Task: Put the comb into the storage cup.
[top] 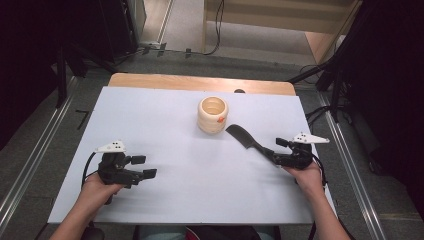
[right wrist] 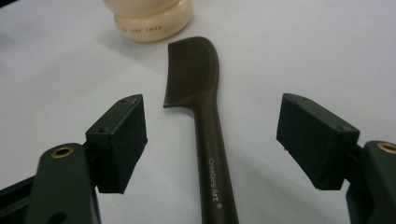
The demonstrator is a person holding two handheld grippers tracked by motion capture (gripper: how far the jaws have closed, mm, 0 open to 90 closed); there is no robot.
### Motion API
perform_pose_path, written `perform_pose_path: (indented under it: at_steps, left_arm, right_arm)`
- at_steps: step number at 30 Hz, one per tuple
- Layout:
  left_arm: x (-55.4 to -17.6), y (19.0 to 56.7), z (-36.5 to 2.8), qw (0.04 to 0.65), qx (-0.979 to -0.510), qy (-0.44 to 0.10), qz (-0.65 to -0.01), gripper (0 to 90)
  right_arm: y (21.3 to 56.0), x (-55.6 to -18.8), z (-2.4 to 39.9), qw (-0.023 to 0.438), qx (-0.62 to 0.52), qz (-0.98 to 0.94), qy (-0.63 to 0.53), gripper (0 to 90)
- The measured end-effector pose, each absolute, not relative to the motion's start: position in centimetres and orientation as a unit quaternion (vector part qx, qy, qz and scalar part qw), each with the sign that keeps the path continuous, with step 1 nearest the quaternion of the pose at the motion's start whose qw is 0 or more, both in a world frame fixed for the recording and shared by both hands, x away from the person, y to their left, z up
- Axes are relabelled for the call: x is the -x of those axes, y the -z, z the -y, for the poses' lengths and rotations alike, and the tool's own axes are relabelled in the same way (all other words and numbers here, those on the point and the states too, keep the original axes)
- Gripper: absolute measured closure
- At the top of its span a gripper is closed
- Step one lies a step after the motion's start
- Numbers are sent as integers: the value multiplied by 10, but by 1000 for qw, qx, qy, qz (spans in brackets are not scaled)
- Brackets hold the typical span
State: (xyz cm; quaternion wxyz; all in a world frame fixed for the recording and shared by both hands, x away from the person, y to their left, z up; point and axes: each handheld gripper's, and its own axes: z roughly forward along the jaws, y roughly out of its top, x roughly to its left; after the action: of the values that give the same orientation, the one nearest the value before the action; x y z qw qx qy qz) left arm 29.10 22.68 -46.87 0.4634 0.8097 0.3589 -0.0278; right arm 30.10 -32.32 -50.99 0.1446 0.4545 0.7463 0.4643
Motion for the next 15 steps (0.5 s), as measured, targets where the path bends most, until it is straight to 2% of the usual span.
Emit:
perform_pose_path:
  at_steps: [15]
  left_arm:
    - [-292,468,-226,464,-810,28,-358,201]
  right_arm:
    - [523,-302,318,130,-454,-771,-427,283]
